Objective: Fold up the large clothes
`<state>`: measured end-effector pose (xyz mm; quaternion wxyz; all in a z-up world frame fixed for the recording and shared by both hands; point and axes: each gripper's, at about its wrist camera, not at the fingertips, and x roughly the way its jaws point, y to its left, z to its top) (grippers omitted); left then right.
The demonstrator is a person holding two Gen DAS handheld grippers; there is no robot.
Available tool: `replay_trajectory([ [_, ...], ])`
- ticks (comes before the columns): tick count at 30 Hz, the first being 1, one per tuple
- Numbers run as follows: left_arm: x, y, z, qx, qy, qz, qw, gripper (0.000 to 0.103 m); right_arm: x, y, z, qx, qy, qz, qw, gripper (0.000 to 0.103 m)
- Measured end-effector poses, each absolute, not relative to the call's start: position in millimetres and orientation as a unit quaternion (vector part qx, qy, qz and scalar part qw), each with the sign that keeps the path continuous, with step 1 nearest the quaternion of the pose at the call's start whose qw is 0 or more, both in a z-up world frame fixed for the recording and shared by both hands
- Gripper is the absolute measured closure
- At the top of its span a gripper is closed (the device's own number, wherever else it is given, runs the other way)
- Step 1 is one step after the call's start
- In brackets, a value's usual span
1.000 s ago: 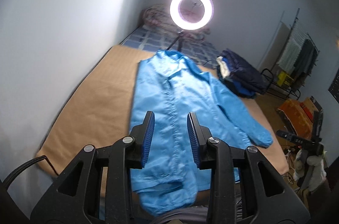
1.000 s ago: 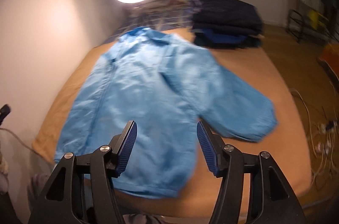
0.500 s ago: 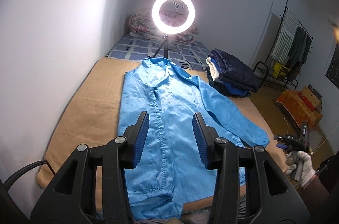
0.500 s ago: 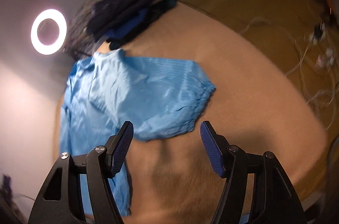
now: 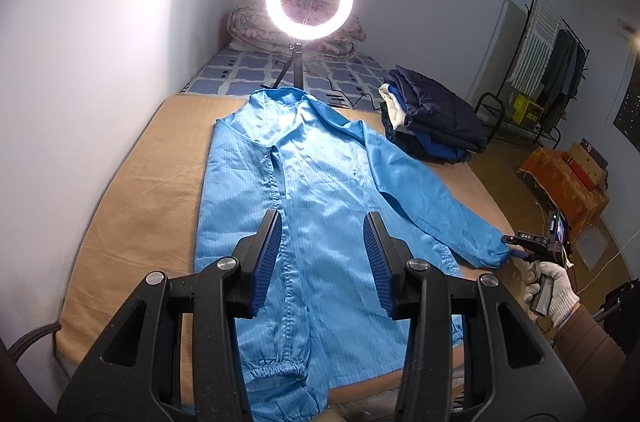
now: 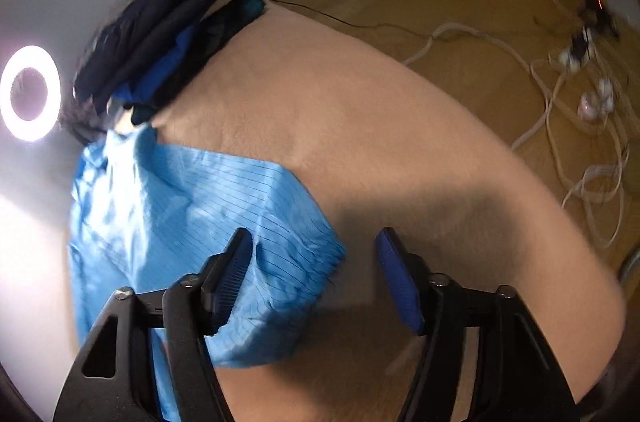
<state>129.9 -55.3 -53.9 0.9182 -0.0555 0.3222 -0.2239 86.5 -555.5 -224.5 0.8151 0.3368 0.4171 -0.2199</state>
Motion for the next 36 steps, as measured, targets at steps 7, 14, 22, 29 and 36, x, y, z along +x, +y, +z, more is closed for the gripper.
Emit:
replay_trajectory([
  [7,123.7,-51.4,-64.4,-0.061,0.329,-0.222,0.916,0.06,96.5,-515.3,-186.8,0.226,0.424,-0.189,0.856,0.095],
  [14,119.5,-52.6,-78.4,-0.07,0.339,-0.226,0.911,0.06,92.7,-460.6,-133.9,0.118,0.399,-0.159,0.895,0.096],
  [22,117.7,-53.1,-87.1,-0.085,0.347,-0.237,0.903,0.06,92.0,-355.2,-95.8,-0.016,0.386,-0.045,0.921,0.097],
  [29,128.0,-42.0,-103.4,-0.121,0.372,-0.231,0.891,0.06,87.0,-257.4,-121.2,-0.108,0.422,0.074,0.897,0.101],
  [36,137.0,-49.4,-130.5,-0.131,0.41,-0.237,0.871,0.06,78.4,-203.7,-185.6,-0.146,0.483,0.147,0.851,0.101],
])
